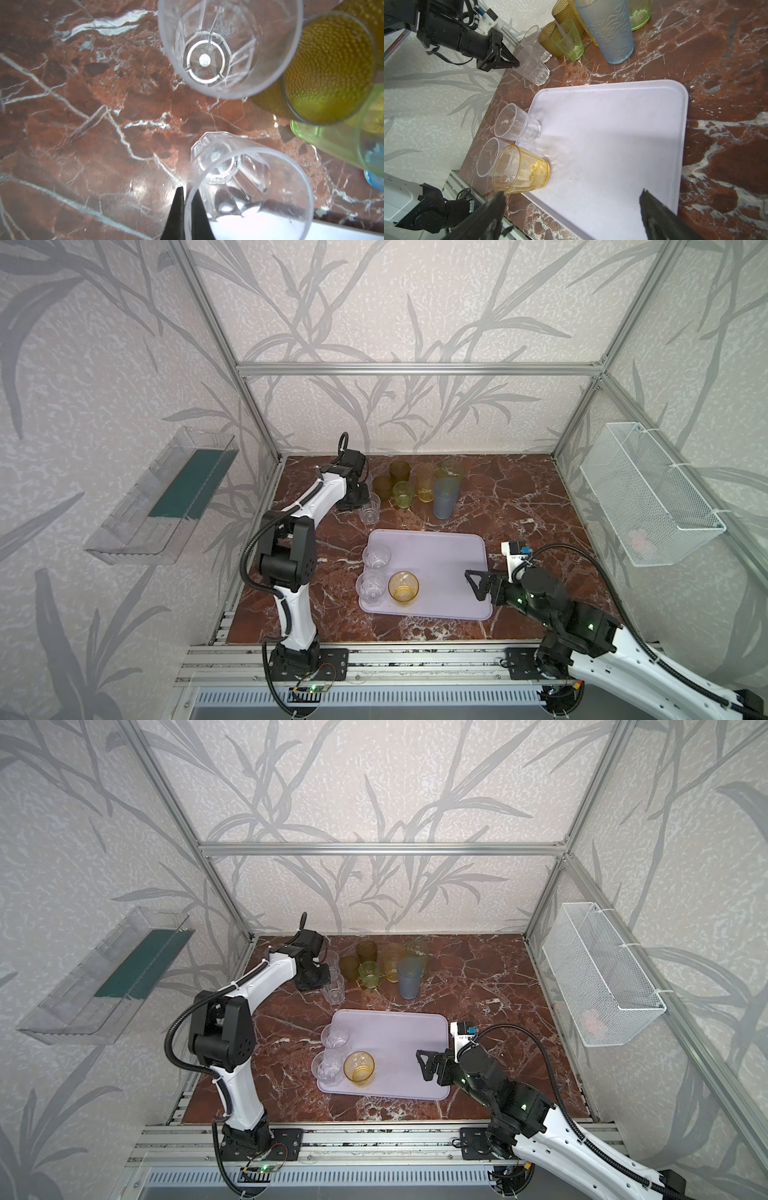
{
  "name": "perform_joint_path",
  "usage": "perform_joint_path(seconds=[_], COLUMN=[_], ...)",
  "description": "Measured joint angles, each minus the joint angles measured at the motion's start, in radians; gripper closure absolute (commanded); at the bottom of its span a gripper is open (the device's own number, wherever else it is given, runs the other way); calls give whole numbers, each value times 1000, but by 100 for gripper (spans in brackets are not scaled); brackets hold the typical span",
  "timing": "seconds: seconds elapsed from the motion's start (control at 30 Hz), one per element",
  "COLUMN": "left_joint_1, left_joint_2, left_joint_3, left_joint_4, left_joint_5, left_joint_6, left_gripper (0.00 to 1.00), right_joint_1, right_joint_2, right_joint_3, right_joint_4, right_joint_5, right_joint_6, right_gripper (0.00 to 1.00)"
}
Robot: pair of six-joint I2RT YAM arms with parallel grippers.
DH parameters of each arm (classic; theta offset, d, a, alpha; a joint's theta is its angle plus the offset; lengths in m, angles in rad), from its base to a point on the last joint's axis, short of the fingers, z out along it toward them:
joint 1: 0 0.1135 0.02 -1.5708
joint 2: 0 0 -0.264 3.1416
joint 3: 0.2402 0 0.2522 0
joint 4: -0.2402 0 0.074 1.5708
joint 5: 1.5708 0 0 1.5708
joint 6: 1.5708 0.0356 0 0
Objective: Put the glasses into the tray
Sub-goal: 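Close the left gripper on the clear glass and lift it, then carry the clear glass with the left gripper over the tray beside the others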
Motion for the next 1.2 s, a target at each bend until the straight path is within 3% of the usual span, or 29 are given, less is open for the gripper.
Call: perform_joint_path(seconds=[0.5,1.2], left_joint_1=[-1,-44], left_joint_2=[-403,-798], left_joint_3=[-224,-503], left_joint_4=[1,23], left_joint_5=[71,211], left_joint_6=[-3,43], left_gripper=[100,100], right_joint_1=[-3,-20], right_joint_2=[-5,19], right_joint_3=[27,105], right_joint_4=[-71,-110], right_joint_5=[-33,-41], right_joint_6=[-68,-93], right_gripper=[1,1])
